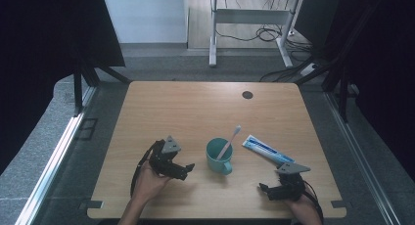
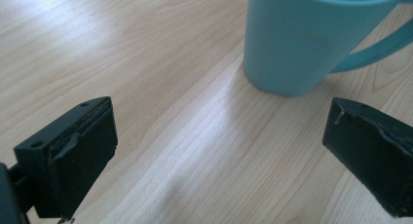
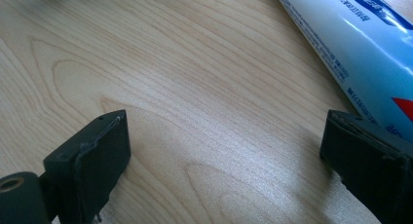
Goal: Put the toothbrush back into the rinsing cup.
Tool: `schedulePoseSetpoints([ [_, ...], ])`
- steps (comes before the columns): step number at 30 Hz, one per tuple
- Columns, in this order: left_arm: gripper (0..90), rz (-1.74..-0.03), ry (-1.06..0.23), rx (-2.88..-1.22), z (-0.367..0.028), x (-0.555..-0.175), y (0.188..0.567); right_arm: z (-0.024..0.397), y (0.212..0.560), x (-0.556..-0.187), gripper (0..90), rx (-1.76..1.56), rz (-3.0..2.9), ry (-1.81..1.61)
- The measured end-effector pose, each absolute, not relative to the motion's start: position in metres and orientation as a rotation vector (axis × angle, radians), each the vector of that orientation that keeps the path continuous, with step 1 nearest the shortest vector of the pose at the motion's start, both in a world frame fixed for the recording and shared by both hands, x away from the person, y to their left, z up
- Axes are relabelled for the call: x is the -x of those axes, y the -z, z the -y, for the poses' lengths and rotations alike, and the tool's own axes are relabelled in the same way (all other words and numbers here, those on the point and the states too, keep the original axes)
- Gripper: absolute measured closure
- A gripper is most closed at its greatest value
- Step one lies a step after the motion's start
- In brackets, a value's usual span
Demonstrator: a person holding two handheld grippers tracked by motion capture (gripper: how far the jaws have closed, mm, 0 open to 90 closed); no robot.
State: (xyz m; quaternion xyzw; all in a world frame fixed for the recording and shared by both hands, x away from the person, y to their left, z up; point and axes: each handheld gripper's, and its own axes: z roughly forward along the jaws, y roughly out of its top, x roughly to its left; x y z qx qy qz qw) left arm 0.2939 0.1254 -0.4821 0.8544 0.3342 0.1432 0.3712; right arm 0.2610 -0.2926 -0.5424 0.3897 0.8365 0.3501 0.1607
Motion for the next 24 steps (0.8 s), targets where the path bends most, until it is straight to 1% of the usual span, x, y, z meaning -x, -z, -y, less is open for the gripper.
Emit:
schedulePoseSetpoints([
  [19,0.0,-0.935,-0.378,-2.155,-0.148,-0.276,0.515,0.293,0.542,-0.261,3.8,-1.113,-2.389,-1.000],
  [24,0.0,-0.950,-0.390,-2.169,-0.149,-0.273,0.524,0.293,0.542,-0.261,3.8,-1.114,-2.388,-1.000],
])
